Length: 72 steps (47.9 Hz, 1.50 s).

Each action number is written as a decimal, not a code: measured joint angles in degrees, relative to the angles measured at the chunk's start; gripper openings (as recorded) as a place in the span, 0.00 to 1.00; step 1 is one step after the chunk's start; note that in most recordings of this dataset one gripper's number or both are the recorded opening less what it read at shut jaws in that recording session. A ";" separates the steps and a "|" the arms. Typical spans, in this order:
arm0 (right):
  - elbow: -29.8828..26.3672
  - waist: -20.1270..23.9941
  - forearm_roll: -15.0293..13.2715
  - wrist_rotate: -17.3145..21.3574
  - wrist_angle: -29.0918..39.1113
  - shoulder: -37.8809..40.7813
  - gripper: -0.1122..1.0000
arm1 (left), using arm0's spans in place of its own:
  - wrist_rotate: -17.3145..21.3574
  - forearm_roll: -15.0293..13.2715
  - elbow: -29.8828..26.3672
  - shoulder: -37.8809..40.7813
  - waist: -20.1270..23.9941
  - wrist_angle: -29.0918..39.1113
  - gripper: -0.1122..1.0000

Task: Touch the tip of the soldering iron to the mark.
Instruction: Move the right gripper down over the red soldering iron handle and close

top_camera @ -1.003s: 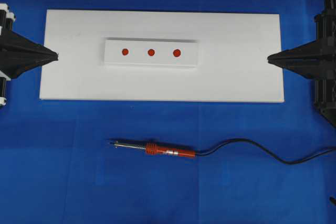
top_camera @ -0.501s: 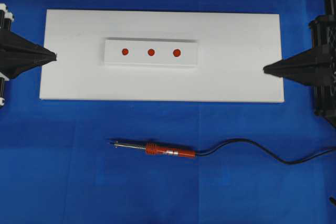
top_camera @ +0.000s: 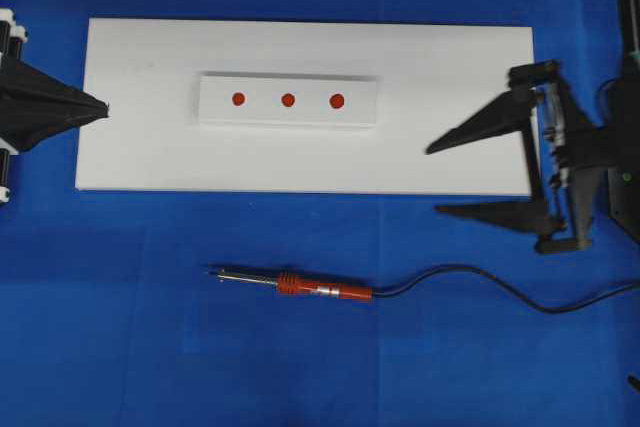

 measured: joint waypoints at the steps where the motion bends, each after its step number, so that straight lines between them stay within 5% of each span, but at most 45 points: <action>1: -0.62 0.09 0.09 0.26 0.62 0.79 0.90 | 0.00 -0.09 0.00 0.00 0.00 -0.09 0.10; 35: -23.55 4.83 0.09 12.39 24.35 31.55 0.89 | -0.09 -0.09 0.09 -0.09 -0.09 0.00 0.10; 55: -26.19 6.59 0.09 19.69 19.60 45.18 0.89 | -0.09 -0.09 0.26 -0.18 -0.09 0.00 0.10; 72: -27.77 7.21 0.09 21.01 14.15 51.86 0.87 | -0.09 -0.09 0.53 -0.18 0.00 -0.09 0.10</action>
